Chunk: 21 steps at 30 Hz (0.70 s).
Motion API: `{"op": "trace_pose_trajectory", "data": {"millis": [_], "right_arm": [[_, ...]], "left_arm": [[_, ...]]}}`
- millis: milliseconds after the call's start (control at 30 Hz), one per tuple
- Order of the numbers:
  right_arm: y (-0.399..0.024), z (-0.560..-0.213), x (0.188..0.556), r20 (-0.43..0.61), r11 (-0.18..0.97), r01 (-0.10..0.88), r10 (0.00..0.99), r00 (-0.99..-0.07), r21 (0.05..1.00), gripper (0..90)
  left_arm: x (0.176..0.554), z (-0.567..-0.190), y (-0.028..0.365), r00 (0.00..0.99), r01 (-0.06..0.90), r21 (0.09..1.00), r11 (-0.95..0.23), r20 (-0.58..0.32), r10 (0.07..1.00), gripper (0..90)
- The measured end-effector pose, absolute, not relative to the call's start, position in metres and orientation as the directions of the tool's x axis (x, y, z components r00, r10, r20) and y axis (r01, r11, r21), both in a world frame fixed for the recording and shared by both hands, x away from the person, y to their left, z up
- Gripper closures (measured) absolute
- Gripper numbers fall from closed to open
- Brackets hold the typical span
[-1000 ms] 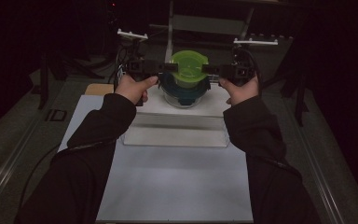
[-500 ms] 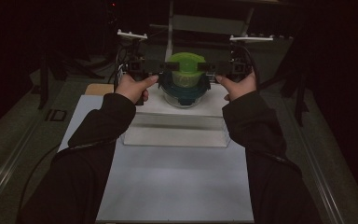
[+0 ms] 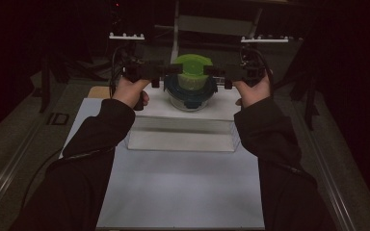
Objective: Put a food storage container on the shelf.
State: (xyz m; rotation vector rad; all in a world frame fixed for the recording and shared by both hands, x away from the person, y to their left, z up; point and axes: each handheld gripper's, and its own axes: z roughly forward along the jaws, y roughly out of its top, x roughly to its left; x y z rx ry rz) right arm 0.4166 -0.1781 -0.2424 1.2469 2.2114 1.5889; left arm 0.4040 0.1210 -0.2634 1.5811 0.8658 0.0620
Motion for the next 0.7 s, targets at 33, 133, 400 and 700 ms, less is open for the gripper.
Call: {"op": "trace_pose_trajectory", "data": {"millis": [33, 133, 400, 700], "right_arm": [[-0.178, -0.242, 0.414, 0.325, 0.102, 0.531, 0.689, -0.648, 0.841, 18.8], [-0.180, -0.244, 0.405, 0.329, 0.095, 0.523, 0.680, -0.656, 0.847, 18.9], [-0.188, -0.254, 0.377, 0.314, 0.108, 0.490, 0.646, -0.696, 0.865, 18.9], [-0.195, -0.281, 0.352, 0.320, 0.114, 0.482, 0.614, -0.721, 0.868, 19.0]], "left_arm": [[0.401, -0.264, 0.120, 0.720, 0.476, 0.879, 0.040, -0.416, 0.555, 0.3], [0.392, -0.267, 0.119, 0.730, 0.449, 0.893, 0.023, -0.382, 0.567, 0.3], [0.364, -0.279, 0.118, 0.762, 0.407, 0.913, -0.005, -0.337, 0.553, 0.3], [0.335, -0.295, 0.110, 0.801, 0.371, 0.927, -0.060, -0.287, 0.526, 0.3]]}}
